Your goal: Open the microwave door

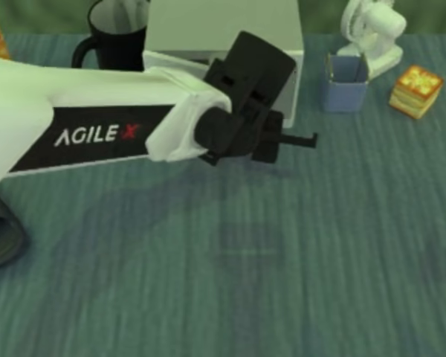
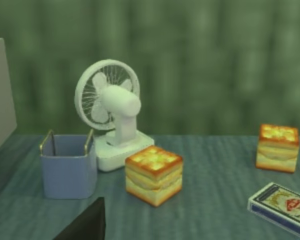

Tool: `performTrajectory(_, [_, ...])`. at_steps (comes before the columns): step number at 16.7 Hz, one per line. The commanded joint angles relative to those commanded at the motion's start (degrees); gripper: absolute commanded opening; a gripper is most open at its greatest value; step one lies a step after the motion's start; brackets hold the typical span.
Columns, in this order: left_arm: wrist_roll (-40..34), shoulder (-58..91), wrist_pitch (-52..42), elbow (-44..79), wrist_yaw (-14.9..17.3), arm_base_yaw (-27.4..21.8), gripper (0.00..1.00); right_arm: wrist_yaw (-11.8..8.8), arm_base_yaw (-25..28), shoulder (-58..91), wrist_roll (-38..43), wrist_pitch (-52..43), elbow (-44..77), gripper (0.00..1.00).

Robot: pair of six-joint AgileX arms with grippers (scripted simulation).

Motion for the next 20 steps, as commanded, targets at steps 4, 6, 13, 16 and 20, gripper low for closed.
performTrajectory(4, [1.6,-0.8,0.6,-1.9,1.0,0.4,0.00,0.0,0.0,0.0,0.0,0.0,0.0,1.00])
performTrajectory(6, [1.6,-0.8,0.6,-1.9,1.0,0.4,0.00,0.0,0.0,0.0,0.0,0.0,0.0,1.00])
performTrajectory(13, [1.6,-0.8,0.6,-1.9,1.0,0.4,0.00,0.0,0.0,0.0,0.0,0.0,0.0,1.00])
performTrajectory(16, [1.6,-0.8,0.6,-1.9,1.0,0.4,0.00,0.0,0.0,0.0,0.0,0.0,0.0,1.00])
performTrajectory(20, [1.6,-0.8,0.6,-1.9,1.0,0.4,0.00,0.0,0.0,0.0,0.0,0.0,0.0,1.00])
